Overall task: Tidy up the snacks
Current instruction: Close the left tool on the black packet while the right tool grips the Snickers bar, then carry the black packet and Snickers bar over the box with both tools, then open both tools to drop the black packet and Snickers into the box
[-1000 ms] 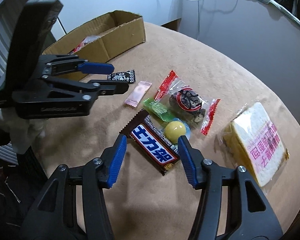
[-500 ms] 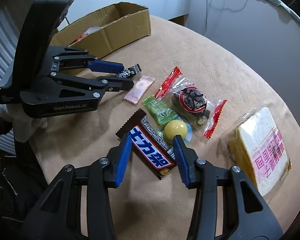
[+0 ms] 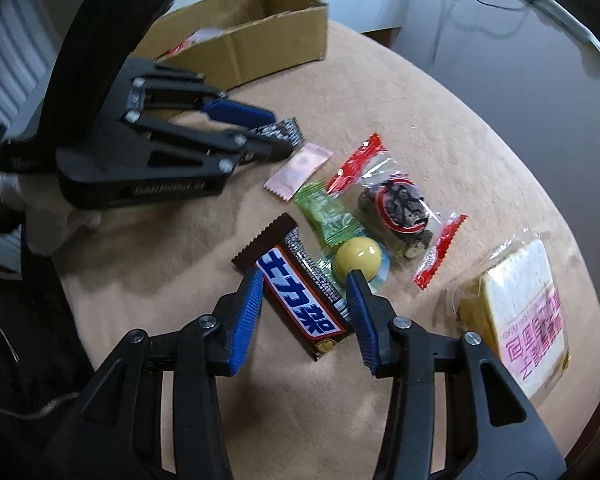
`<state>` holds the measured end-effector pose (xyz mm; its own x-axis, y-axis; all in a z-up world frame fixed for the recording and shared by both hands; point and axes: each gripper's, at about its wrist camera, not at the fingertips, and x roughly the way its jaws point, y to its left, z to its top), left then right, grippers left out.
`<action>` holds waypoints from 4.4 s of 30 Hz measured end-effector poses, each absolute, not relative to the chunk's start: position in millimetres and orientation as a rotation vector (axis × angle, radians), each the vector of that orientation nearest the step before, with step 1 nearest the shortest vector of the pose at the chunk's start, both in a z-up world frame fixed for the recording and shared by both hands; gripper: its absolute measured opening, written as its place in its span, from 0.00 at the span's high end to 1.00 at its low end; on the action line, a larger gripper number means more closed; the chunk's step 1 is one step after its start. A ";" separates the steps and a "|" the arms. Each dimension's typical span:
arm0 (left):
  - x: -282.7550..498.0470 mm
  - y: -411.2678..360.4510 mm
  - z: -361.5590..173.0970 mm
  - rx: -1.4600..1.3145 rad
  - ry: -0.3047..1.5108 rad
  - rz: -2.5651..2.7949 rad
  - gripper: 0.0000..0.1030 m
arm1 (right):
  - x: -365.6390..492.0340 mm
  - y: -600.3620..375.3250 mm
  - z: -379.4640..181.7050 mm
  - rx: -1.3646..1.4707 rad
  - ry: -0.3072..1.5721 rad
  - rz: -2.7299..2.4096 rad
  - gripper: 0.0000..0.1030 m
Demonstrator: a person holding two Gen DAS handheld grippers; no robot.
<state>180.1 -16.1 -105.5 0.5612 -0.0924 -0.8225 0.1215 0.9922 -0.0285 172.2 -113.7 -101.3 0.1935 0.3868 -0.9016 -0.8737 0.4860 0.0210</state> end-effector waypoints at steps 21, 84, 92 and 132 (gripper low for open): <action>163.3 -22.6 -99.7 0.026 0.953 -0.145 0.78 | 161.8 -116.4 -104.1 -0.620 1.045 0.878 0.65; 73.9 148.1 -22.3 -0.082 0.765 0.015 0.78 | 182.7 75.6 -15.8 -0.516 0.937 0.874 0.70; 81.2 155.5 -27.0 -0.090 0.772 0.013 0.78 | 193.8 92.7 -25.5 -0.525 0.954 0.869 0.70; 69.4 133.5 -17.6 -0.116 0.778 0.039 0.27 | 187.2 6.4 8.8 -0.286 0.937 0.758 0.20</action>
<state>69.4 133.5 -17.6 0.7120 -0.0077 -0.7022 -0.0780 0.9929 -0.0899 187.2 6.4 8.8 0.3618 0.4610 -0.8103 -0.6966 0.7114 0.0937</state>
